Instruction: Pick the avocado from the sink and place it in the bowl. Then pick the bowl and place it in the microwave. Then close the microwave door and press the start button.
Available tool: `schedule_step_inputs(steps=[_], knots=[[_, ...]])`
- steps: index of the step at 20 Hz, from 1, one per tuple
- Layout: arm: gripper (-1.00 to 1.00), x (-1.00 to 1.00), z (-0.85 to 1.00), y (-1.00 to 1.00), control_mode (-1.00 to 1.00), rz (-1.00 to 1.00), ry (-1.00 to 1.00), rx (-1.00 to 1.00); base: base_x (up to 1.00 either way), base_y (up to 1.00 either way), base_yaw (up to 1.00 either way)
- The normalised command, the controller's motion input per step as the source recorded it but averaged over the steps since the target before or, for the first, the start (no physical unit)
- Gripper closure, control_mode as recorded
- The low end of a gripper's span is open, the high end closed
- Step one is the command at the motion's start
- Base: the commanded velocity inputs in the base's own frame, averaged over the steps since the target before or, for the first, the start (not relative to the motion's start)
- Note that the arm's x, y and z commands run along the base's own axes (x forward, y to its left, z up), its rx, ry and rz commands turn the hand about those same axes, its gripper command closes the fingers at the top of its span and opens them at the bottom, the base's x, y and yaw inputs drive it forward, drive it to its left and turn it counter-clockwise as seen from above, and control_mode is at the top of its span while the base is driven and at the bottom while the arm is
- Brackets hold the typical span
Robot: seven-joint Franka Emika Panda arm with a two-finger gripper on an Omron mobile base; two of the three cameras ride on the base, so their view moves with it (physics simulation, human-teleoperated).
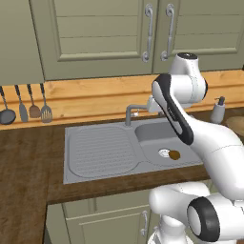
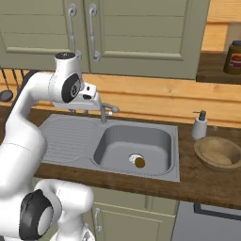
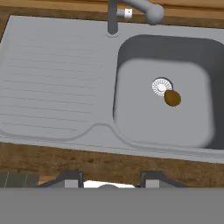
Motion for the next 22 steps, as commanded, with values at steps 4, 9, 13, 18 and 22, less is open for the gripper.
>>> schedule_step_inputs(steps=[4, 9, 13, 18, 22], knots=[[-1.00, -0.13, 0.00, 0.00, -1.00, 0.00, -0.02, 0.00, 0.00, 0.00, 0.00], [-1.00, -0.76, -0.14, -0.22, -1.00, 0.00, 0.02, 0.00, 0.00, 0.00, 0.00], [-1.00, -0.38, -0.42, -0.70, -1.00, 0.00, 0.06, -0.01, 0.00, 0.00, 0.00], [-1.00, -0.03, -0.43, -0.84, -1.00, -0.01, 0.00, 0.00, 0.00, 0.00, 0.00], [-1.00, 0.15, -0.45, -0.52, -1.00, 0.00, 0.00, 0.00, 0.00, 0.00, 0.00]])
